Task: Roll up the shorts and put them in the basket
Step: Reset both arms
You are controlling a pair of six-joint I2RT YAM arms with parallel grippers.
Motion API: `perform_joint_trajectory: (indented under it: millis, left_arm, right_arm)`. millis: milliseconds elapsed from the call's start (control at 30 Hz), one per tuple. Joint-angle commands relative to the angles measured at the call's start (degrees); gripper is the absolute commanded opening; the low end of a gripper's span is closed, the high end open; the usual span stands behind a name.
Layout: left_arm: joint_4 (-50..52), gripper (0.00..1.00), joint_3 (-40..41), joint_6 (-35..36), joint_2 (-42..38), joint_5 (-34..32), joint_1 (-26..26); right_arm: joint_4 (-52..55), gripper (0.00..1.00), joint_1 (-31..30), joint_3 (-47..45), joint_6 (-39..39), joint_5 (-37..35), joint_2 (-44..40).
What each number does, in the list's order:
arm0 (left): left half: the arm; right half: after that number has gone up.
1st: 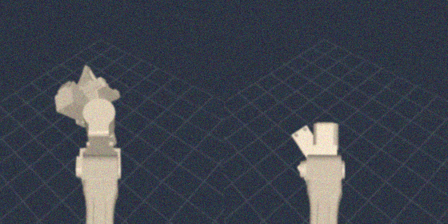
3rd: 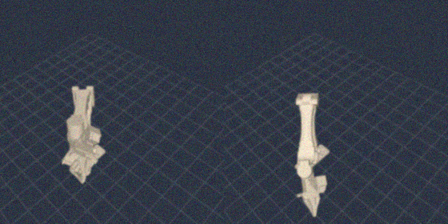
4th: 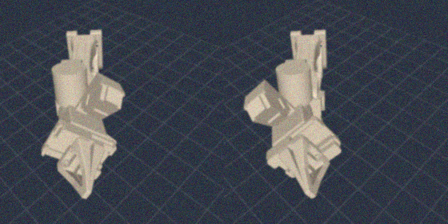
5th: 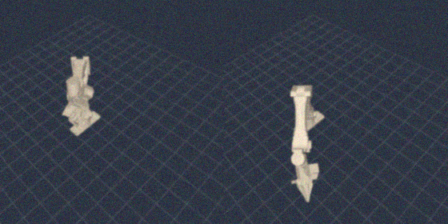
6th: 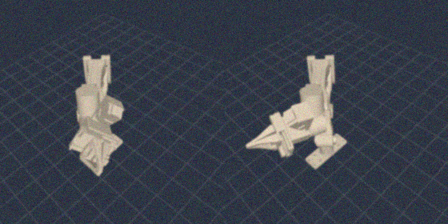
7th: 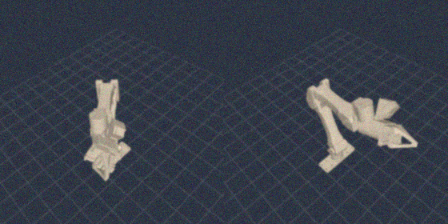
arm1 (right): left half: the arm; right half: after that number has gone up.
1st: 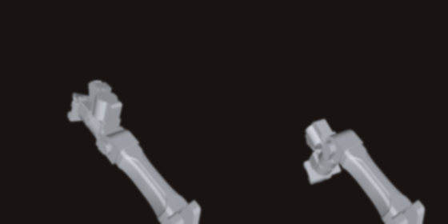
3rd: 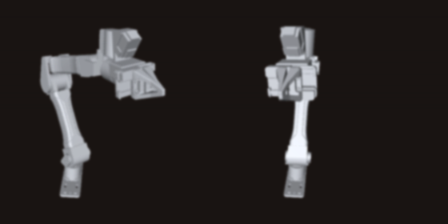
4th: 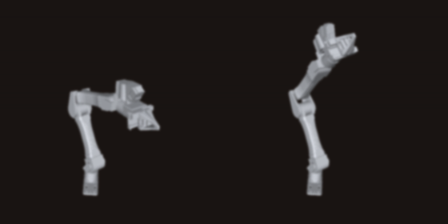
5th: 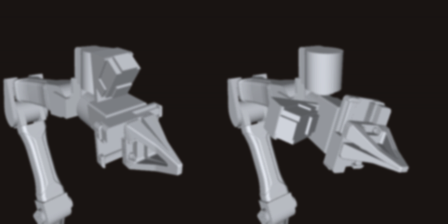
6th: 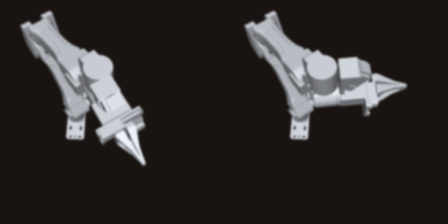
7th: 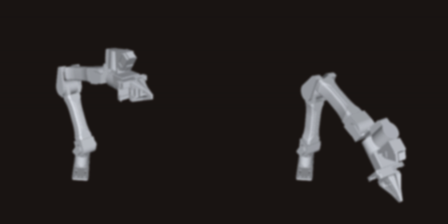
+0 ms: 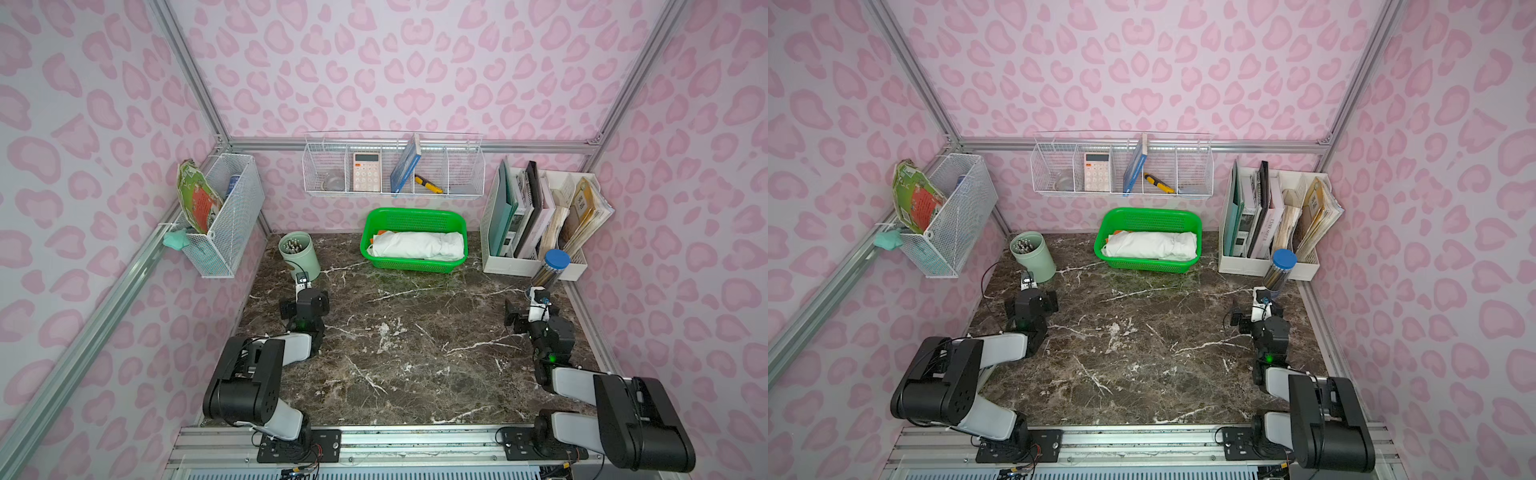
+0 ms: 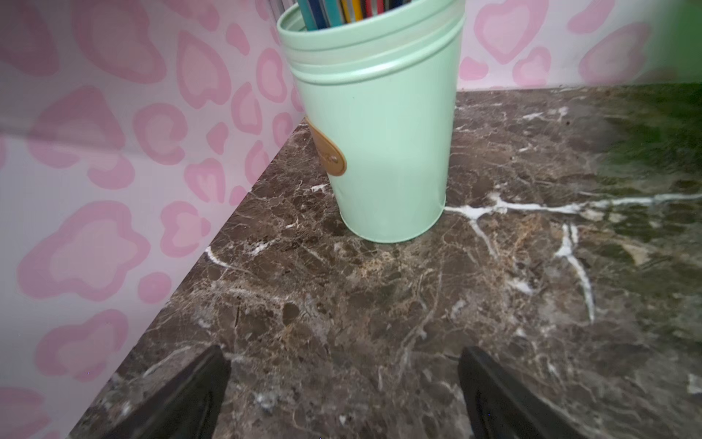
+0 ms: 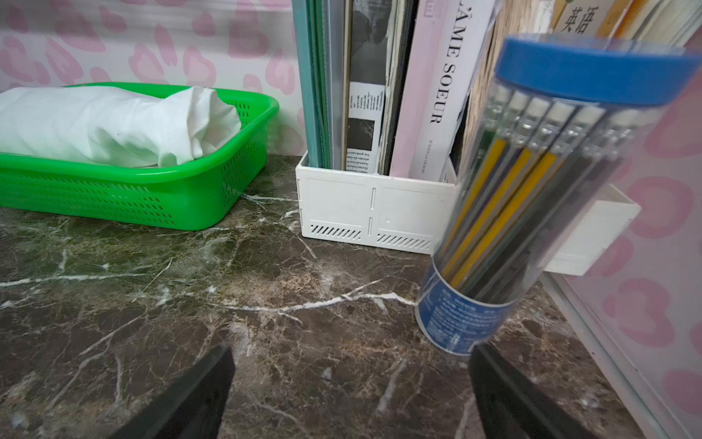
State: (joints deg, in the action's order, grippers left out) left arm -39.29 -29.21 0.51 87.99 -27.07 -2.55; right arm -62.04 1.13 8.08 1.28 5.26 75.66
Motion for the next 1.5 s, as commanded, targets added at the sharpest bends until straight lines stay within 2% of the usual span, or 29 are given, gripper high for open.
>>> perform_joint_trajectory:
  millis: [0, 100, 267, 333, 433, 567, 700, 767, 867, 900, 1000, 1467]
  left_arm:
    - [3.0, 0.99, -1.1, -2.1, -0.4, 9.1, 1.9]
    - [2.7, 0.99, -0.5, -2.9, -0.8, 12.7, 3.5]
    - [3.3, 0.99, -0.7, -4.0, -0.4, 17.7, 5.9]
    - [3.3, 0.99, -0.6, -4.1, -0.5, 17.9, 5.9]
    - [3.9, 0.99, -1.2, -4.4, -0.3, 18.2, 6.2]
    - [4.9, 0.99, -1.7, -4.8, -0.1, 18.8, 6.7]
    - [4.8, 0.98, -1.4, -4.9, -0.1, 21.2, 7.5]
    - [-0.3, 0.98, 1.9, -4.8, -0.5, 22.1, 7.5]
    - [-13.6, 0.98, 6.3, -3.6, 3.1, 21.9, 7.7]
    - [-14.2, 0.98, 6.3, -3.5, 3.2, 22.1, 7.8]
    - [-9.2, 1.00, 5.0, -4.8, 1.8, 21.4, 7.8]
    - [-9.6, 0.99, 5.1, -4.8, 1.9, 21.4, 7.8]
  right_arm:
    - [-13.0, 0.99, -0.1, -0.5, -1.5, 3.3, 3.1]
    - [-14.7, 0.99, 0.0, 0.5, -2.2, 3.4, 6.7]
    - [-24.8, 0.99, -0.1, -0.5, -1.9, 2.6, 14.5]
    - [-20.0, 0.99, 0.1, 0.4, -2.0, 2.6, 12.9]
    - [-19.6, 0.99, 0.2, 1.7, -2.2, 4.0, 14.1]
    - [-16.3, 0.99, 0.4, 3.3, -0.5, -0.4, 13.9]
    - [-16.5, 0.99, 0.3, 3.3, -0.4, -0.7, 14.0]
    - [-16.5, 0.99, 0.3, 3.3, -0.4, -0.7, 14.0]
    - [-16.5, 1.00, 0.3, 3.3, -0.4, -0.7, 14.0]
    - [-16.5, 1.00, 0.3, 3.3, -0.4, -0.7, 14.0]
    - [-16.4, 0.99, 0.3, 3.2, -0.4, -0.7, 14.0]
    - [-16.5, 0.99, 0.3, 3.3, -0.4, -0.7, 14.0]
